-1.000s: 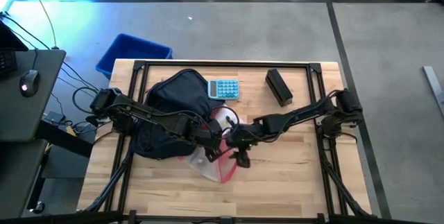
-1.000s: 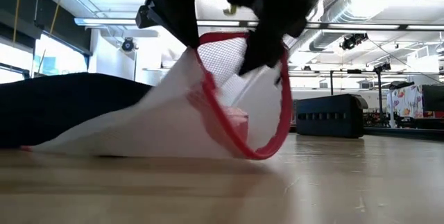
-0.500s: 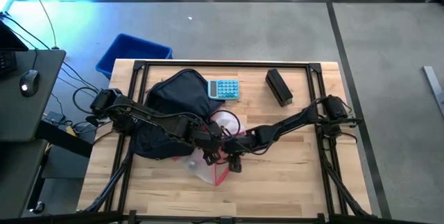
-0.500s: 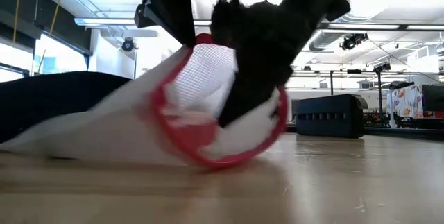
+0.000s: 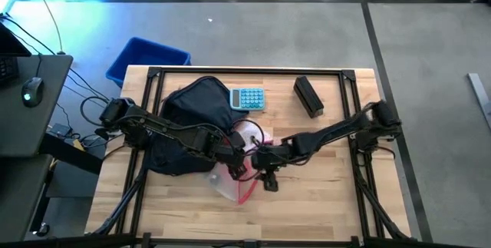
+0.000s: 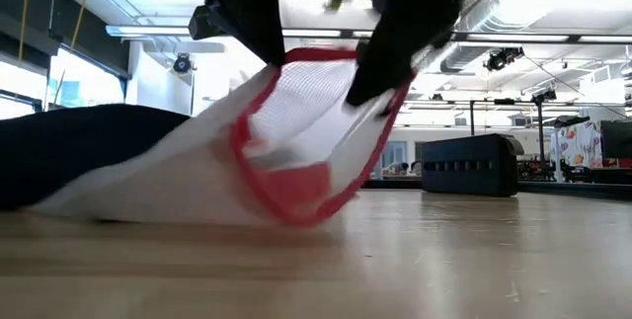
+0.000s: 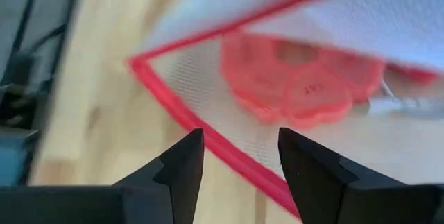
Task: Unpack backpack
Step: Put the pink medicine organizer into the transparent pink zip bag
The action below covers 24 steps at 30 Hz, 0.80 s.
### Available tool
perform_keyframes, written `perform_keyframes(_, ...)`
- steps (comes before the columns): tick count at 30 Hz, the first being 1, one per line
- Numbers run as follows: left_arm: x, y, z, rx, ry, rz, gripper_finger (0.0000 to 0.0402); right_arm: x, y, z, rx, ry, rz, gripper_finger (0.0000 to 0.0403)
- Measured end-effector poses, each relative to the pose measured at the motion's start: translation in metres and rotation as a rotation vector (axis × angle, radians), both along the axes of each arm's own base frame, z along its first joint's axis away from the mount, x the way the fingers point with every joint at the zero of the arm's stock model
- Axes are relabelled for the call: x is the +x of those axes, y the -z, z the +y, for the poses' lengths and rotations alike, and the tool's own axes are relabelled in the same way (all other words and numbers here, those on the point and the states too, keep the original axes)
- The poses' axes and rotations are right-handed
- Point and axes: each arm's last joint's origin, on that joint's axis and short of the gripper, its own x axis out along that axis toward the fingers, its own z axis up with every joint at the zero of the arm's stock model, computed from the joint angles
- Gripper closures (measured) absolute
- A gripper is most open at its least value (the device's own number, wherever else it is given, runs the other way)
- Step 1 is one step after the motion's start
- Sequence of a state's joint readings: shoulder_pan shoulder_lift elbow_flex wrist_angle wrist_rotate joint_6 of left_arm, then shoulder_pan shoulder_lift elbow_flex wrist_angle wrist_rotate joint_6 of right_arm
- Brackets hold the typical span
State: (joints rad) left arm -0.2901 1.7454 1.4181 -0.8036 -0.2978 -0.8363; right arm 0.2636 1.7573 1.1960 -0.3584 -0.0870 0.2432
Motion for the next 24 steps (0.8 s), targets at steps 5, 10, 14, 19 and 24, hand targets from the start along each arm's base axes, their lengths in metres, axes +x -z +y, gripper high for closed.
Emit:
perform_keyframes(5,0.001,-0.002,0.002,0.034,-0.023,-0.018,0.0401,-0.026,-0.042,-0.018,-0.038,-0.018,-0.027,0.0234)
perform_keyframes(10,0.001,0.000,0.007,0.042,-0.036,-0.005,0.0401,-0.033,-0.058,-0.041,-0.063,0.010,-0.049,0.0234)
perform_keyframes(14,0.002,0.000,0.013,0.050,-0.055,-0.006,0.0401,-0.028,-0.050,-0.049,-0.069,-0.008,-0.029,0.0234)
perform_keyframes(19,0.005,0.003,0.016,0.051,-0.067,-0.018,0.0401,-0.024,-0.050,-0.052,-0.062,-0.018,-0.057,0.0234)
perform_keyframes(24,0.010,0.033,0.015,0.041,-0.078,-0.095,0.0401,-0.030,-0.041,-0.053,-0.068,-0.019,-0.007,0.0234)
